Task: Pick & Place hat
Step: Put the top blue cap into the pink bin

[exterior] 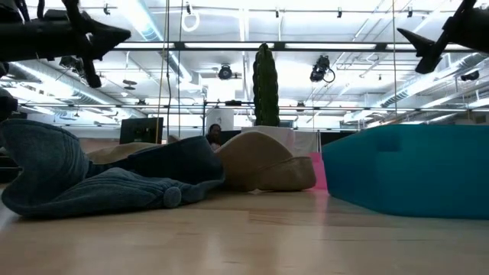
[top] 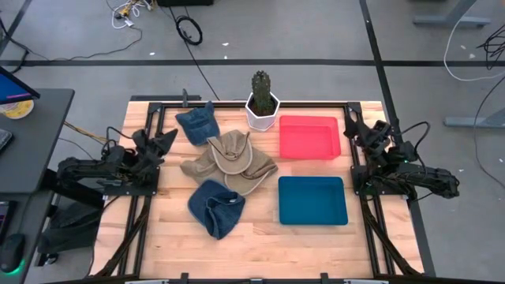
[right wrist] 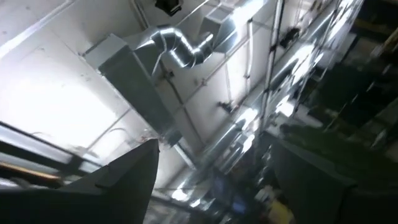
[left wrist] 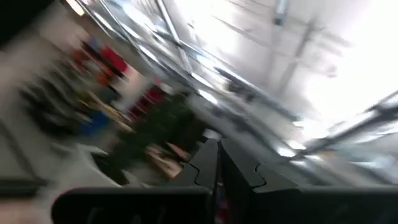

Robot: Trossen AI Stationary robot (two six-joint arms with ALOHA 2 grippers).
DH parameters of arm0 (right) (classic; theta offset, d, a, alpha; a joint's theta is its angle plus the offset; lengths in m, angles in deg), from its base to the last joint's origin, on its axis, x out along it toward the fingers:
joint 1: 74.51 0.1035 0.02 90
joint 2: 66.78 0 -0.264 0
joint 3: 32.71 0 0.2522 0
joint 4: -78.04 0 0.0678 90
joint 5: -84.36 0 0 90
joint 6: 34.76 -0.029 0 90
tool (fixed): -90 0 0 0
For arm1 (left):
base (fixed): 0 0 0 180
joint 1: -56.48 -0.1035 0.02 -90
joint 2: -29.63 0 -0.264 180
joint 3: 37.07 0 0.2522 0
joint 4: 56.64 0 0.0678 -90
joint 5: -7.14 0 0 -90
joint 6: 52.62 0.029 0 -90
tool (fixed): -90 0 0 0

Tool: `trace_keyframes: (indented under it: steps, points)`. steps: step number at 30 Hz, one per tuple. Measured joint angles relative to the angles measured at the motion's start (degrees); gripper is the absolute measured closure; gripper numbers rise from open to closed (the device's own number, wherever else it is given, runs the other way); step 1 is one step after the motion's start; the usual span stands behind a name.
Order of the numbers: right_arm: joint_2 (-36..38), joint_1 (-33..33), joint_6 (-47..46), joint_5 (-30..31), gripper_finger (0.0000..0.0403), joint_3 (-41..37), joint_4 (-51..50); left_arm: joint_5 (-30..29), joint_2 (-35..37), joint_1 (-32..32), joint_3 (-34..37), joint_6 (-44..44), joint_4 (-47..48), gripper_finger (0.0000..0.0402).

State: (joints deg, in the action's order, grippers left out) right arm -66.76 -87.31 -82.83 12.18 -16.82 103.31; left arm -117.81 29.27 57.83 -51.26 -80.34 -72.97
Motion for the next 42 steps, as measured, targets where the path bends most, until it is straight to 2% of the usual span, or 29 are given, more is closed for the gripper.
trace_keyframes:
  steps: [3, 8, 11, 13, 17, 25, 28, 33, 42]
  points:
    - [0.00, -0.02, 3.12, 2.89, 0.0091, 0.00, -0.35, -2.75, 0.00, 0.00, 0.00, 4.33, -0.04, 0.0383]
    - [0.00, -0.02, 5.06, 6.18, 0.0092, 0.00, -1.63, -4.24, 0.00, 0.00, 0.00, 1.54, -0.16, 0.0383]
    - [0.00, -0.02, 3.06, 5.15, 0.0102, 0.00, -2.69, -4.27, 0.00, 0.00, 0.00, -0.36, -0.15, 0.0383]
    - [0.00, -0.02, 1.41, 1.56, 0.0115, 0.00, -2.99, -4.27, 0.00, 0.00, 0.00, -0.57, -0.17, 0.0383]
    - [0.00, -0.02, -1.32, -5.92, 0.0157, 0.00, -3.19, -5.24, 0.00, 0.00, 0.00, -3.38, -0.19, 0.0383]
    - [0.00, -0.02, -2.92, -11.20, 0.0292, 0.00, -2.87, -5.52, 0.00, 0.00, 0.00, -4.39, -0.14, 0.0383]
    - [0.00, 0.00, -1.81, -12.58, 0.0323, 0.00, -0.80, -5.52, 0.00, 0.00, 0.00, -4.18, -0.14, 0.0383]
    - [0.00, -0.02, 2.02, -9.36, 0.0316, 0.00, -1.15, -5.52, 0.00, 0.00, 0.00, -4.13, -0.12, 0.0383]
    - [0.00, -0.02, 2.88, -7.75, 0.0260, -0.02, -1.55, -6.15, 0.00, 0.00, 0.00, -4.61, -0.12, 0.0383]
